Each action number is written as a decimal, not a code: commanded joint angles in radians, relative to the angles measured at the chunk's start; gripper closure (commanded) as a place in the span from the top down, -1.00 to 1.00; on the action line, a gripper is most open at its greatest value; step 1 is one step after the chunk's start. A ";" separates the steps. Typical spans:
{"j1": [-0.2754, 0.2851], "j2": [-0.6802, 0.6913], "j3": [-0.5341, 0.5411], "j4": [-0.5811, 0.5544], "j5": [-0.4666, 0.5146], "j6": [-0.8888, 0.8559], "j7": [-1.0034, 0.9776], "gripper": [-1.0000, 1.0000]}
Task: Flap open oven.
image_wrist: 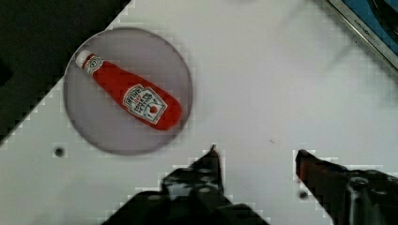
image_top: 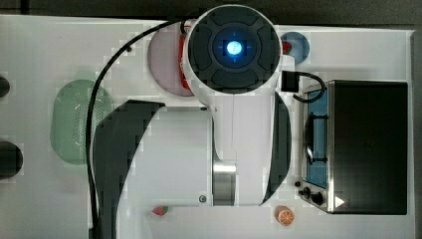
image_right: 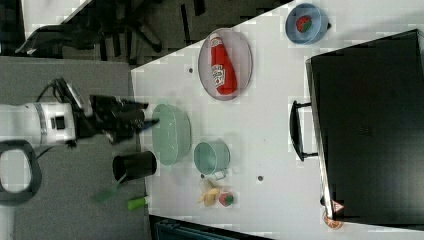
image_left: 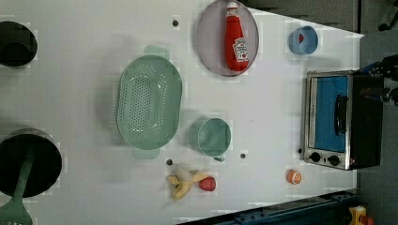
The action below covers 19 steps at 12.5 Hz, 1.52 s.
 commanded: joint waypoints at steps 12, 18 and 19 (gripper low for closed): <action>-0.023 -0.347 -0.036 -0.155 0.017 -0.190 -0.059 -0.55; -0.032 -0.344 -0.070 -0.249 -0.020 -0.164 -0.354 -0.65; -0.036 -0.343 -0.084 -0.269 -0.037 -0.135 -0.440 -0.65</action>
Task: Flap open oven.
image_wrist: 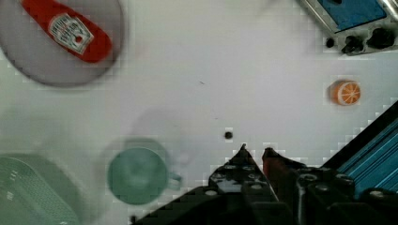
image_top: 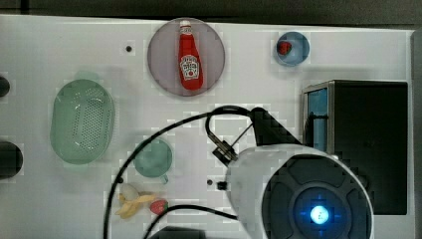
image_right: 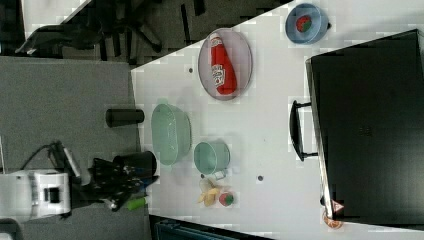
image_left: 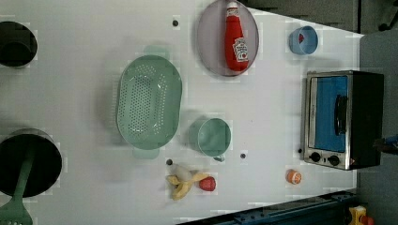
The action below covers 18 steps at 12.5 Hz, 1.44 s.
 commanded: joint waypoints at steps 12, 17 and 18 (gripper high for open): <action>-0.052 0.115 -0.267 -0.217 -0.092 0.475 -0.796 -0.65; -0.055 0.266 -0.341 -0.214 -0.092 0.646 -0.902 -0.65; -0.055 0.292 -0.351 -0.214 -0.092 0.684 -0.903 -0.65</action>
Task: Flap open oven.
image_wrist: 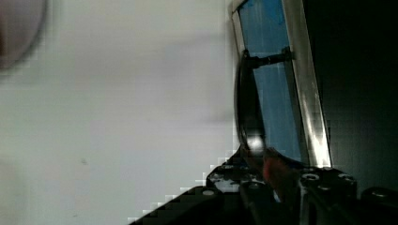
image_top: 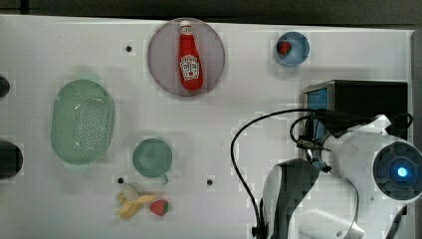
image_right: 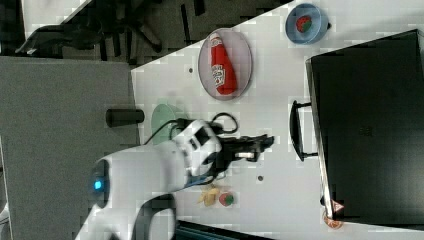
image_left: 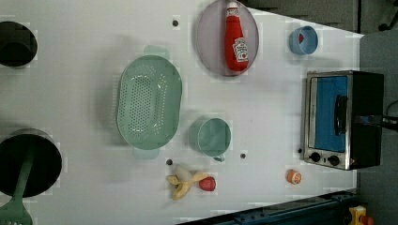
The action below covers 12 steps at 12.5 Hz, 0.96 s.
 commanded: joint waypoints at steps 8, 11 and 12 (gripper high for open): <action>-0.015 0.192 -0.040 0.003 -0.003 0.188 -0.079 -0.65; -0.009 0.231 -0.036 0.002 -0.004 0.204 -0.079 -0.65; -0.004 0.236 -0.033 0.002 -0.006 0.206 -0.073 -0.65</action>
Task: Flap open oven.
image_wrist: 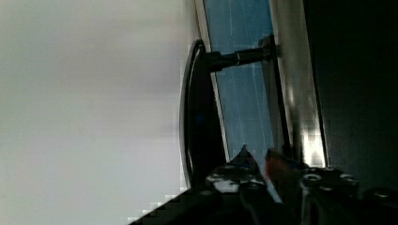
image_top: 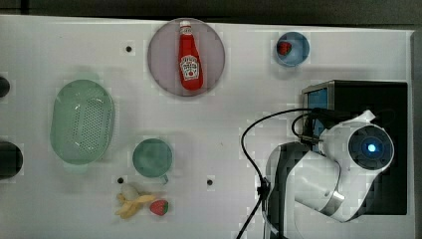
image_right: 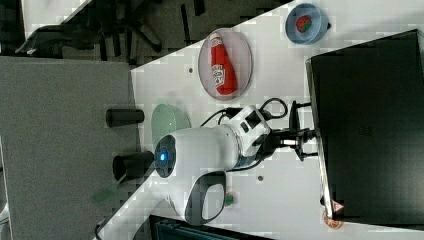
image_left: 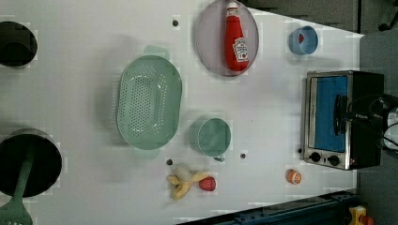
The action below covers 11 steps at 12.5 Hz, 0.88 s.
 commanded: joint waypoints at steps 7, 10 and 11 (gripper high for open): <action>0.062 -0.011 0.053 -0.015 -0.351 -0.033 0.251 -0.65; 0.081 -0.006 0.103 -0.026 -0.475 -0.076 0.435 -0.65; 0.084 0.001 0.123 -0.027 -0.491 -0.084 0.467 -0.65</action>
